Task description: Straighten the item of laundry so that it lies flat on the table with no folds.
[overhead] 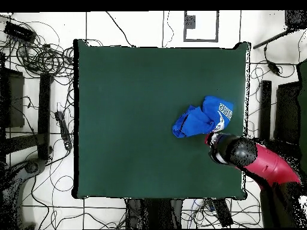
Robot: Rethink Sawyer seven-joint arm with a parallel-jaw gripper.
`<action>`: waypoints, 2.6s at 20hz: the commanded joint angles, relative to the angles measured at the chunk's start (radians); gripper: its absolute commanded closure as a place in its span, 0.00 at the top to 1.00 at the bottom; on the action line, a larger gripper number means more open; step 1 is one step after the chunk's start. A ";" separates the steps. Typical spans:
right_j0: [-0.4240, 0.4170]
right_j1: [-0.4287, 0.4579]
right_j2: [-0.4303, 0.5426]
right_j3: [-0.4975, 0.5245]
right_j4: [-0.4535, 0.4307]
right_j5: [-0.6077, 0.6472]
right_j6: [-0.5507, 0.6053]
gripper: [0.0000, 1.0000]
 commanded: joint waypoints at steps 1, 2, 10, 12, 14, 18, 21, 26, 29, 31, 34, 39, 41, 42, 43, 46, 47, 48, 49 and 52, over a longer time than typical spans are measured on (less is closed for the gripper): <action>0.064 0.078 0.115 -0.020 0.051 0.023 0.097 1.00; 0.066 0.086 0.114 -0.024 0.052 0.017 0.098 1.00; 0.062 0.128 0.135 -0.038 0.062 -0.026 0.097 1.00; 0.067 0.129 0.147 -0.038 0.072 -0.025 0.100 1.00; 0.075 0.134 0.159 -0.043 0.085 -0.020 0.105 1.00; 0.090 0.145 0.178 -0.048 0.108 -0.028 0.120 1.00; 0.105 0.138 0.185 -0.040 0.124 -0.045 0.136 1.00; 0.135 0.132 0.179 -0.059 0.152 -0.035 0.147 1.00; 0.135 0.146 0.174 -0.084 0.155 -0.028 0.131 1.00; 0.129 0.161 0.175 -0.112 0.153 -0.017 0.107 1.00; 0.123 0.179 0.177 -0.158 0.147 0.006 0.076 1.00; 0.089 0.196 0.194 -0.257 0.112 0.096 -0.025 1.00; 0.068 0.215 0.203 -0.319 0.084 0.133 -0.093 1.00; 0.057 0.223 0.206 -0.344 0.071 0.149 -0.122 1.00; 0.047 0.231 0.210 -0.370 0.059 0.166 -0.151 1.00; 0.018 0.257 0.224 -0.438 0.030 0.217 -0.219 1.00; 0.009 0.263 0.231 -0.455 0.020 0.229 -0.234 1.00; 0.002 0.268 0.237 -0.473 0.011 0.244 -0.249 1.00; -0.005 0.270 0.244 -0.485 0.000 0.259 -0.259 1.00; -0.023 0.270 0.260 -0.510 -0.024 0.294 -0.289 1.00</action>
